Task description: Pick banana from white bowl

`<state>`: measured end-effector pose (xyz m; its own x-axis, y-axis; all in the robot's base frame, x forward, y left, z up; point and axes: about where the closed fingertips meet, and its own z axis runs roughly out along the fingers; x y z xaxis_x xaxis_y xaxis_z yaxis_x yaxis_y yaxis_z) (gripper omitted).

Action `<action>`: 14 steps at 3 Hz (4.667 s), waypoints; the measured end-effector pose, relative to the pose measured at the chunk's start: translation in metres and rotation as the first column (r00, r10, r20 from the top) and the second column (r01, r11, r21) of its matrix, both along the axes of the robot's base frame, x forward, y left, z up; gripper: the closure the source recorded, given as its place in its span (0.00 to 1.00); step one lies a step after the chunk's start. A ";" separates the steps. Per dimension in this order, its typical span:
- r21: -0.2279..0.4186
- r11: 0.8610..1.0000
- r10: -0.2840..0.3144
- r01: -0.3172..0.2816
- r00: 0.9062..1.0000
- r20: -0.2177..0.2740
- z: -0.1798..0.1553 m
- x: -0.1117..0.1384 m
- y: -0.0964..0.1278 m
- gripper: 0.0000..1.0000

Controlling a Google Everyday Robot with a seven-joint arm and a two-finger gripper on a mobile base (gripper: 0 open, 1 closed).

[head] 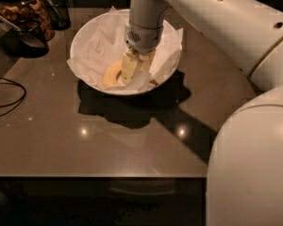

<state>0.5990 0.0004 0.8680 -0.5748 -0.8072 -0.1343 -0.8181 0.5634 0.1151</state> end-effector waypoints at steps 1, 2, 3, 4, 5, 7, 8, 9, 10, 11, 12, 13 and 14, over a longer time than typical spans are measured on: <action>0.000 1.000 0.004 -0.004 1.000 -0.012 -0.007 0.002 0.001 0.47; 0.002 1.000 0.008 -0.008 1.000 -0.021 -0.012 0.004 0.003 0.50; 0.006 1.000 0.012 -0.012 0.999 -0.031 -0.018 0.006 0.004 0.49; 0.009 1.000 0.014 -0.014 0.999 -0.041 -0.025 0.009 0.004 0.68; 0.023 1.000 0.019 -0.018 0.999 -0.035 -0.030 0.014 0.003 0.91; 0.023 1.000 0.019 -0.018 0.999 -0.035 -0.030 0.014 0.003 1.00; 0.023 1.000 0.019 -0.018 0.999 -0.034 -0.028 0.014 0.003 1.00; 0.038 0.999 0.003 -0.004 1.000 0.010 -0.019 0.013 0.001 1.00; 0.062 0.998 -0.009 0.003 0.995 0.095 0.010 0.004 -0.003 1.00; 0.073 0.997 -0.008 -0.003 0.989 0.151 0.032 -0.003 -0.004 1.00; 0.074 0.997 -0.008 -0.003 0.988 0.153 0.033 -0.003 -0.004 1.00; 0.105 0.990 0.077 -0.097 0.980 0.181 0.062 -0.014 0.004 1.00; 0.140 0.968 0.179 -0.208 0.964 0.194 0.091 -0.033 0.007 1.00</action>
Offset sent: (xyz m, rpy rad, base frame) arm -0.0057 -0.0055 -0.0169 -0.0265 0.0755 0.0199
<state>0.5660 0.0074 0.9589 -0.3647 -0.8610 -0.3546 -0.9250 0.3788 0.0316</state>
